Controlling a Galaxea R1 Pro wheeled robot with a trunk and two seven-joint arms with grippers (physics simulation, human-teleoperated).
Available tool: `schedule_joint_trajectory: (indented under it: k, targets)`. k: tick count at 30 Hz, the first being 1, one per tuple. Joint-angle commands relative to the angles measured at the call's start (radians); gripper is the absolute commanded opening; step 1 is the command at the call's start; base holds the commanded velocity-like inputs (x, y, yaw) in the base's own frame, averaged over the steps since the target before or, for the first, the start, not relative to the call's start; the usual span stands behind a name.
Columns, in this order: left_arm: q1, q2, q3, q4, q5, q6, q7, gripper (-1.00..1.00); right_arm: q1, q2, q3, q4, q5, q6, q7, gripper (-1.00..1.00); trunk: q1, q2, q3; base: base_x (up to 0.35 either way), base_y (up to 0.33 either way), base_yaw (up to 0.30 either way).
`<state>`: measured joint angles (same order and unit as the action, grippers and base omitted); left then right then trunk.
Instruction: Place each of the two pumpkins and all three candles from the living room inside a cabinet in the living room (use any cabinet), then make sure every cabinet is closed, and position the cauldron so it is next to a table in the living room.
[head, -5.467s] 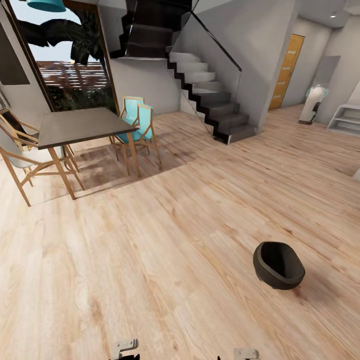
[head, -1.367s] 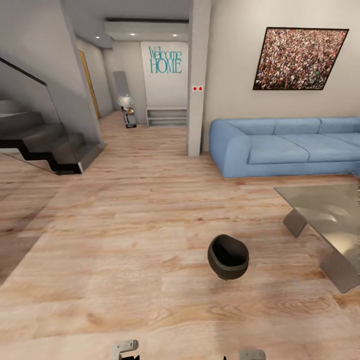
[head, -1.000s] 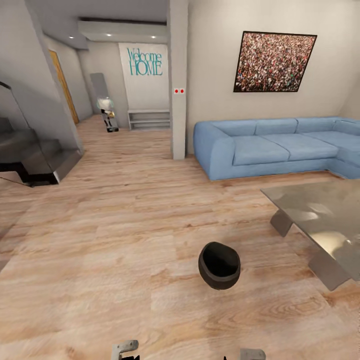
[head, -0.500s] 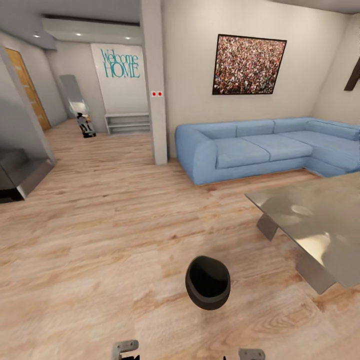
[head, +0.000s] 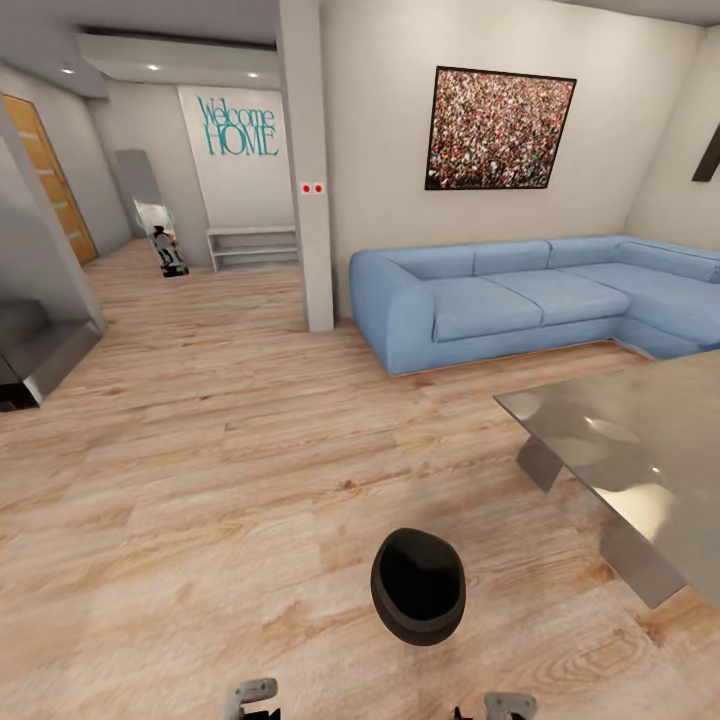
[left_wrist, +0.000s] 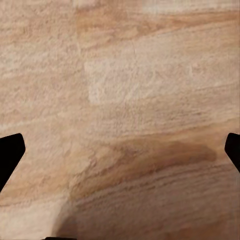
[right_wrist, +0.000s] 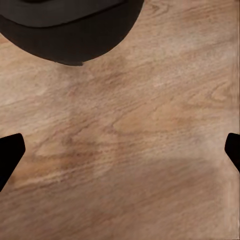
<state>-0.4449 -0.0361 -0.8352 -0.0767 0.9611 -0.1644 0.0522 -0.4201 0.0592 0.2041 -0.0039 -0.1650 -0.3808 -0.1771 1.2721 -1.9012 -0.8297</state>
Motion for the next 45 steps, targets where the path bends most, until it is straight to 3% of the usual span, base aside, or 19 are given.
schedule_joint_trajectory:
  k: [1,3,4,8,9,11,13,15,20,21,24,25,28,30,33,35,37,45]
  targets:
    - [-0.09,0.047,0.032,-0.005,0.006,0.023,0.022,1.0,-0.003,-0.11,-0.014,-0.168,-0.013,0.215,0.002,1.0,0.0,0.0,0.0,0.0,0.0,0.0]
    - [-0.162,0.059,0.076,-0.006,0.007,0.105,0.039,1.0,-0.003,-0.156,-0.056,-0.3,-0.06,0.388,0.001,1.0,0.0,0.0,0.0,0.0,0.0,0.0]
    - [-0.315,0.061,0.118,-0.008,0.005,0.299,0.047,1.0,-0.003,-0.23,-0.108,-0.607,-0.102,0.81,0.0,1.0,0.0,0.0,0.0,0.0,0.0,0.0]
    - [-0.404,0.04,0.122,-0.009,0.006,0.378,0.062,1.0,-0.004,-0.24,-0.123,-0.829,-0.106,1.027,-0.005,1.0,0.0,0.0,0.0,0.0,0.0,0.0]
    - [-0.418,0.036,0.123,-0.01,0.006,0.394,0.067,1.0,-0.004,-0.24,-0.129,-0.862,-0.106,1.05,-0.007,1.0,0.0,0.0,0.0,0.0,0.0,0.0]
    - [-0.48,0.022,0.124,-0.024,0.007,0.474,0.097,1.0,-0.012,-0.24,-0.163,-1.001,-0.107,1.154,-0.018,1.0,0.0,0.0,0.0,0.0,0.0,0.0]
    - [-0.503,0.019,0.133,-0.056,0.008,0.505,0.108,1.0,-0.019,-0.24,-0.176,-1.053,-0.106,1.213,-0.026,1.0,0.0,0.0,0.0,0.0,0.0,0.0]
    - [-0.518,0.019,0.172,-0.121,0.008,0.528,0.115,1.0,-0.044,-0.24,-0.185,-1.093,-0.105,1.277,-0.031,1.0,0.0,0.0,0.0,0.0,0.0,0.0]
    - [-0.529,0.015,0.326,-0.242,0.005,0.545,0.151,1.0,-0.105,-0.24,-0.189,-1.107,-0.11,1.331,-0.034,1.0,0.0,0.0,0.0,0.0,0.0,0.0]
    - [-0.53,0.015,0.337,-0.251,0.005,0.546,0.162,1.0,-0.108,-0.24,-0.19,-1.107,-0.11,1.333,-0.034,1.0,0.0,0.0,0.0,0.0,0.0,0.0]
    - [-0.536,0.014,0.371,-0.277,0.007,0.547,0.251,1.0,-0.118,-0.238,-0.186,-1.102,-0.108,1.339,-0.035,1.0,0.0,0.0,0.0,0.0,0.0,0.0]
    - [-0.539,0.004,0.379,-0.277,0.008,0.546,0.351,1.0,-0.12,-0.237,-0.182,-1.088,-0.107,1.34,-0.035,1.0,0.0,0.0,0.0,0.0,0.0,-0.02]
    - [-0.54,-0.027,0.382,-0.28,0.007,0.546,0.49,1.0,-0.121,-0.226,-0.18,-1.052,-0.108,1.337,-0.033,1.0,0.0,0.0,0.001,0.0,0.0,-0.155]
    - [-0.54,-0.042,0.381,-0.283,0.006,0.549,0.509,1.0,-0.121,-0.221,-0.182,-1.041,-0.109,1.334,-0.033,1.0,0.0,0.0,0.001,0.0,0.0,-0.258]
    - [-0.54,-0.05,0.38,-0.286,0.004,0.584,0.518,1.0,-0.121,-0.217,-0.184,-1.03,-0.113,1.334,-0.032,1.0,0.0,0.0,0.003,0.0,0.0,-0.278]
    - [-0.54,-0.053,0.38,-0.291,0.006,0.671,0.52,1.0,-0.121,-0.215,-0.184,-1.023,-0.114,1.333,-0.031,1.0,0.0,0.0,0.004,0.0,0.0,-0.284]
    - [-0.54,-0.055,0.38,-0.305,0.006,0.715,0.52,1.0,-0.121,-0.215,-0.185,-1.008,-0.115,1.331,-0.029,1.0,0.0,0.0,0.006,0.0,0.0,-0.286]
    - [-0.539,-0.054,0.378,-0.323,0.005,0.747,0.521,1.0,-0.121,-0.215,-0.189,-0.971,-0.116,1.328,-0.024,1.0,0.0,0.0,0.011,0.0,0.034,-0.287]
